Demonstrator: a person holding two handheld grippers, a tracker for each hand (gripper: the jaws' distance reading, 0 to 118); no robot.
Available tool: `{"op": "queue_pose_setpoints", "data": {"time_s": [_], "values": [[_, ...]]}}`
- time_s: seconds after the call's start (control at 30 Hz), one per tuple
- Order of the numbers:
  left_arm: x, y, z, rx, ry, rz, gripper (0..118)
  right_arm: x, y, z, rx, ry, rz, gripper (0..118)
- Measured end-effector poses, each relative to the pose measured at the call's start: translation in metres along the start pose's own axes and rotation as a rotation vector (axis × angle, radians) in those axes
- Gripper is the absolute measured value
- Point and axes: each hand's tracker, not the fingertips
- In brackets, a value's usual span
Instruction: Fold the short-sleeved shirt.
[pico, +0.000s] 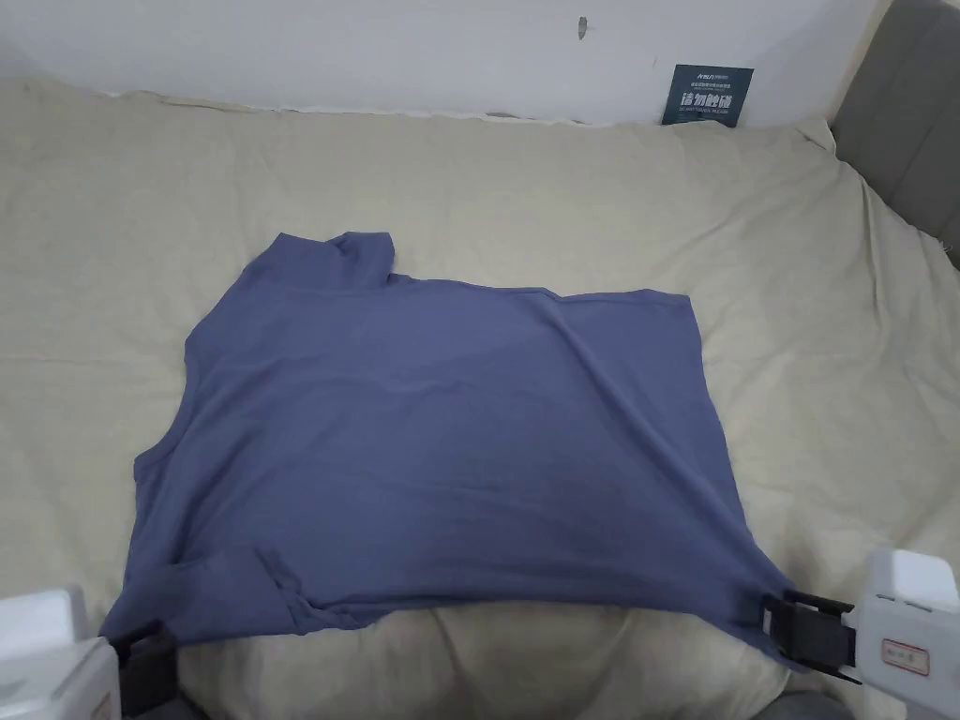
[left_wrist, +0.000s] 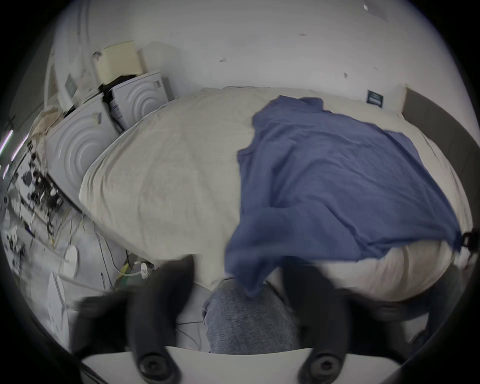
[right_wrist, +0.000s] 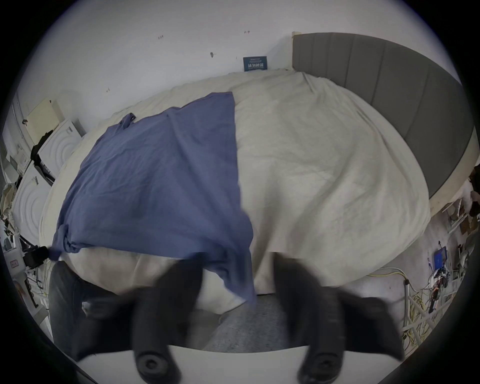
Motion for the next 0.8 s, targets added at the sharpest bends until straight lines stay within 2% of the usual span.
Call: {"op": "queue_pose_setpoints", "data": {"time_s": [0.03, 0.07, 0.13, 0.23, 0.27, 0.4, 0.57, 0.63, 0.7, 0.73, 0.77, 0.8], "values": [[-0.005, 0.003, 0.003, 0.022, -0.006, 0.027, 113, 0.001, 0.003, 0.006, 0.014, -0.004, -0.011, 96], [-0.007, 0.005, 0.008, 0.045, -0.011, 0.031, 118, 0.002, 0.007, 0.014, 0.04, -0.008, -0.018, 100], [-0.008, 0.017, 0.02, 0.115, -0.001, 0.017, 118, 0.0, 0.016, 0.031, 0.12, -0.02, -0.014, 100], [0.001, 0.039, 0.032, 0.203, 0.02, -0.045, 118, -0.009, 0.036, 0.053, 0.227, -0.024, 0.034, 117], [0.005, 0.046, 0.037, 0.243, 0.005, -0.057, 118, -0.014, 0.04, 0.06, 0.273, -0.031, 0.051, 118], [0.026, 0.073, 0.064, 0.432, -0.042, -0.045, 118, -0.041, 0.052, 0.092, 0.469, -0.024, 0.125, 118], [0.048, 0.091, 0.086, 0.59, -0.057, -0.031, 118, -0.071, 0.058, 0.114, 0.638, 0.009, 0.167, 118], [0.053, 0.091, 0.089, 0.61, -0.075, -0.039, 114, -0.081, 0.057, 0.12, 0.678, 0.004, 0.177, 108], [0.059, 0.09, 0.093, 0.634, -0.089, -0.05, 92, -0.087, 0.055, 0.123, 0.704, 0.019, 0.173, 87], [0.06, 0.089, 0.093, 0.642, -0.088, -0.054, 86, -0.09, 0.055, 0.124, 0.711, 0.026, 0.168, 82], [0.062, 0.088, 0.094, 0.647, -0.085, -0.052, 86, -0.092, 0.055, 0.125, 0.714, 0.032, 0.162, 82], [0.064, 0.089, 0.093, 0.643, -0.087, -0.046, 61, -0.093, 0.056, 0.123, 0.714, 0.034, 0.154, 61]]}}
